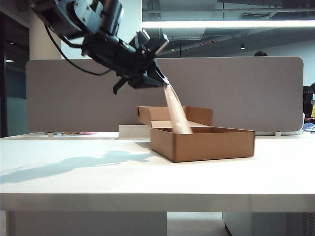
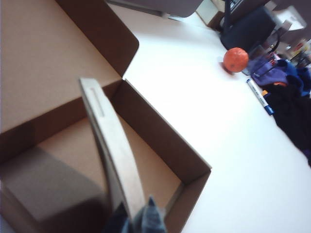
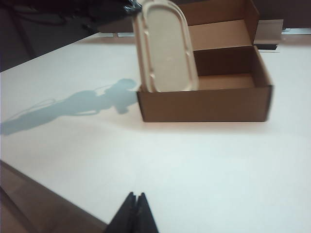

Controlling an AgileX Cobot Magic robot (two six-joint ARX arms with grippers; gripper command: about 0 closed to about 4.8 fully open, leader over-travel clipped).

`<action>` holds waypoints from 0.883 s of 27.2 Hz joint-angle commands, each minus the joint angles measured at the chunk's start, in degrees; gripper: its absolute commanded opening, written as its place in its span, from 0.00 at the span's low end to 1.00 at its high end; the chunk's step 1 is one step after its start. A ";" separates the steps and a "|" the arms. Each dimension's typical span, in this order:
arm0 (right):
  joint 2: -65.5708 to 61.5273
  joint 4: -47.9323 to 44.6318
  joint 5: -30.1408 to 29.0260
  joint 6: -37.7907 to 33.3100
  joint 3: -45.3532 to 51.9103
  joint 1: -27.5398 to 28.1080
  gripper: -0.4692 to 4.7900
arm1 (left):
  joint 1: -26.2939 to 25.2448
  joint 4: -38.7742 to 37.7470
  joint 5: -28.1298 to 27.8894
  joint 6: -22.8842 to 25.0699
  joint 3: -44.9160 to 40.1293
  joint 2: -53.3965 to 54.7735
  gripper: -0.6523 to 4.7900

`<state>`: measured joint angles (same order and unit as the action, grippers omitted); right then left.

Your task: Pick up the lid and place it into the paper box.

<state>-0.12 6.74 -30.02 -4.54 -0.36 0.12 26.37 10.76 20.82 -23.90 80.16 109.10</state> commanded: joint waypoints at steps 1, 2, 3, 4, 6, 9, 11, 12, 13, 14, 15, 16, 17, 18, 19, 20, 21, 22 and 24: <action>0.04 -1.03 -0.11 -0.17 0.31 -0.04 0.07 | -1.73 -2.34 -1.75 3.17 0.33 -1.68 0.11; 0.04 -1.01 -0.11 -0.17 0.31 -0.04 0.07 | -2.25 -2.95 -1.73 3.13 0.39 -1.95 0.11; 0.04 -1.01 -0.11 -0.17 0.31 -0.04 0.07 | -2.82 -3.26 -1.40 3.13 0.42 -2.08 0.11; 0.04 -1.03 -0.09 -0.17 0.31 -0.04 0.07 | -3.08 -3.65 -1.18 3.15 0.46 -2.19 0.11; 0.04 -1.03 -0.09 -0.17 0.31 -0.04 0.07 | -3.72 -5.07 -1.11 3.15 0.48 -2.25 0.11; 0.04 -1.01 -0.09 -0.17 0.31 -0.04 0.07 | -4.11 -7.02 -1.55 4.02 0.46 -2.27 0.11; 0.04 -1.01 -0.09 -0.17 0.31 -0.04 0.07 | -4.00 -4.81 -1.03 4.00 0.48 -2.27 0.11; 0.04 -1.01 -0.11 -0.17 0.31 -0.04 0.07 | -3.96 -3.19 0.07 4.00 0.48 -2.29 0.11; 0.04 -0.98 -0.11 -0.17 0.31 -0.04 0.07 | -3.93 -1.79 0.63 4.00 0.52 -2.29 0.11; 0.04 -0.98 -0.11 -0.17 0.31 -0.04 0.07 | -3.93 -0.90 0.92 3.98 0.70 -2.29 0.11; 0.04 -0.98 -0.11 -0.20 0.31 -0.04 0.07 | -3.93 -1.03 0.83 3.98 1.11 -2.29 0.11; 0.04 -0.98 -0.11 -0.17 0.31 -0.04 0.07 | -3.96 -1.44 0.81 3.98 1.64 -2.29 0.11; 0.04 -0.98 -0.11 -0.20 0.31 -0.04 0.07 | -3.96 -1.99 0.83 3.96 2.29 -2.29 0.11; 0.04 -0.98 -0.11 -0.17 0.31 -0.04 0.07 | -3.96 -2.16 0.87 3.89 2.80 -2.29 0.11; 0.04 -0.96 -0.11 -0.20 0.31 -0.04 0.07 | -3.96 -2.10 0.90 3.74 3.26 -2.29 0.11; 0.04 -0.98 -0.11 -0.17 0.31 -0.04 0.07 | -3.93 -1.92 0.92 3.74 3.72 -2.29 0.11; 0.04 -0.96 -0.11 -0.17 0.31 -0.04 0.07 | -3.93 -1.77 1.09 3.69 4.37 -2.29 0.11; 0.04 -0.98 -0.09 -0.17 0.31 -0.04 0.07 | -3.85 -1.73 1.09 3.67 4.92 -2.27 0.11; 0.04 -0.96 -0.11 -0.17 0.31 -0.04 0.07 | -2.49 -1.36 0.92 3.76 5.49 -2.25 0.11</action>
<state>-0.12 6.74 -30.02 -4.56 -0.36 0.12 22.96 8.10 21.34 -20.36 85.38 107.07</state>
